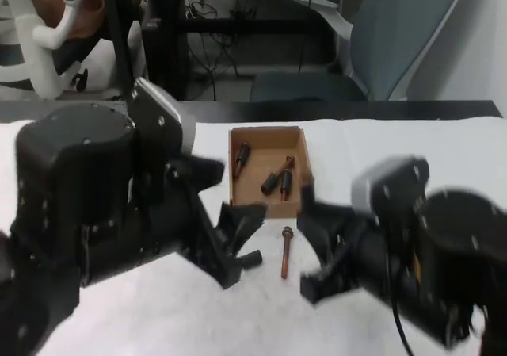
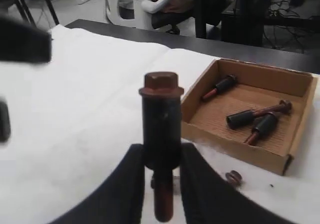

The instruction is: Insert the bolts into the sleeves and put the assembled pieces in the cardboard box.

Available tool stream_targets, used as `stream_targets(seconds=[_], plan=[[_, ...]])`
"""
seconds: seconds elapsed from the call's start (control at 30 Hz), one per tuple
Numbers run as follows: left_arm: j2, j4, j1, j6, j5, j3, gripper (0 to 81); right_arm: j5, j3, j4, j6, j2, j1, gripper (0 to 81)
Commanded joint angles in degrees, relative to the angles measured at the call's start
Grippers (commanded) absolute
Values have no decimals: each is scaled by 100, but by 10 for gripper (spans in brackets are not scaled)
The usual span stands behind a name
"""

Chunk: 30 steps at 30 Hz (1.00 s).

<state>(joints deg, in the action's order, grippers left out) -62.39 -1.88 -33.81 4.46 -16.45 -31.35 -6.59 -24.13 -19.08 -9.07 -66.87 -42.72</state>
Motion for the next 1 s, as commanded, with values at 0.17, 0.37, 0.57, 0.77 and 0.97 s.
stream_targets(seconds=[0.17,0.37,0.57,0.77,0.97], plan=[[-1388,1751,188,1733,-36,-1221,700,-353,-1830,2122,9,-210,776,6],[-2621,3057,188,2567,450,-2559,700,100,-3087,3342,9,-1187,1462,6],[-3429,3994,188,3147,849,-3476,700,320,-4526,4047,51,-2550,1650,6],[-3891,4081,162,3458,837,-3867,700,528,-5770,4646,50,-3831,1650,6],[-4270,4223,162,3630,829,-3992,700,561,-6705,5294,50,-4780,1660,6]])
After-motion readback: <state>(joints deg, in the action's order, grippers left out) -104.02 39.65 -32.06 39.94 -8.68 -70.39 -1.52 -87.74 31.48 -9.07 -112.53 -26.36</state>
